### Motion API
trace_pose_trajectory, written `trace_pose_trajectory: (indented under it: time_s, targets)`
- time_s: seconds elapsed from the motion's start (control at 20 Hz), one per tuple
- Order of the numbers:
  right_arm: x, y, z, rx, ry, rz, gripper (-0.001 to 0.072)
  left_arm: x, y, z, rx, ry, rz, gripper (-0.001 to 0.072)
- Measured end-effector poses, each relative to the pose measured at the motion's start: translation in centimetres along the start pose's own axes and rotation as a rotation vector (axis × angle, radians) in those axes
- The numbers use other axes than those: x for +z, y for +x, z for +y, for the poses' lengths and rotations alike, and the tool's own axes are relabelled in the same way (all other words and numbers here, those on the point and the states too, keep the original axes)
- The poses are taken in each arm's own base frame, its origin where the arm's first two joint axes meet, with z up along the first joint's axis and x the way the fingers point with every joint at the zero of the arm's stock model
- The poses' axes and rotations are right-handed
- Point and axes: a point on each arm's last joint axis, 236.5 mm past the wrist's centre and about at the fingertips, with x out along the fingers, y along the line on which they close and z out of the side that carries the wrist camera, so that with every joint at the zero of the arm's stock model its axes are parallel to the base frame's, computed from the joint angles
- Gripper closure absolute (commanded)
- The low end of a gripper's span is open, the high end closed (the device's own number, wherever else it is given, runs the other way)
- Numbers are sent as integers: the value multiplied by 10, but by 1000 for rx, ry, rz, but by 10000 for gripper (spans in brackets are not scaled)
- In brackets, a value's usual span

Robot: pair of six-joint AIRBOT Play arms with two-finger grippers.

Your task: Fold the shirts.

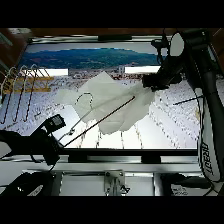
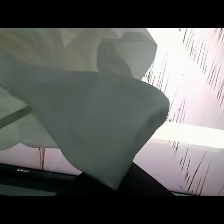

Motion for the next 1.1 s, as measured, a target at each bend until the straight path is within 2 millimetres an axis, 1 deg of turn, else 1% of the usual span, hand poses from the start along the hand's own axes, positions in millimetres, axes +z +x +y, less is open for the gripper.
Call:
trace_pose_trajectory:
  time_s: [0.15,0.25,0.35,0.5,0.6,0.75,0.9,1.1]
  targets:
    - [-2,-11,7,33,0,-21,621,16,24,10,-13,41,0,663]
    - [-3,-16,9,44,0,-33,621,19,32,14,-13,76,6,663]
    - [-3,-21,9,45,0,-44,621,20,31,18,2,107,11,663]
    - [-3,-24,5,30,2,-53,621,18,17,20,30,140,7,664]
    - [-3,-25,3,21,2,-56,621,13,10,17,30,151,19,663]
    - [-3,-26,3,20,2,-59,621,15,9,17,35,163,11,664]
    - [-4,-29,3,25,-2,-66,621,26,20,17,24,186,0,664]
    - [-6,-38,7,42,-6,-85,621,43,46,9,-20,227,-5,664]
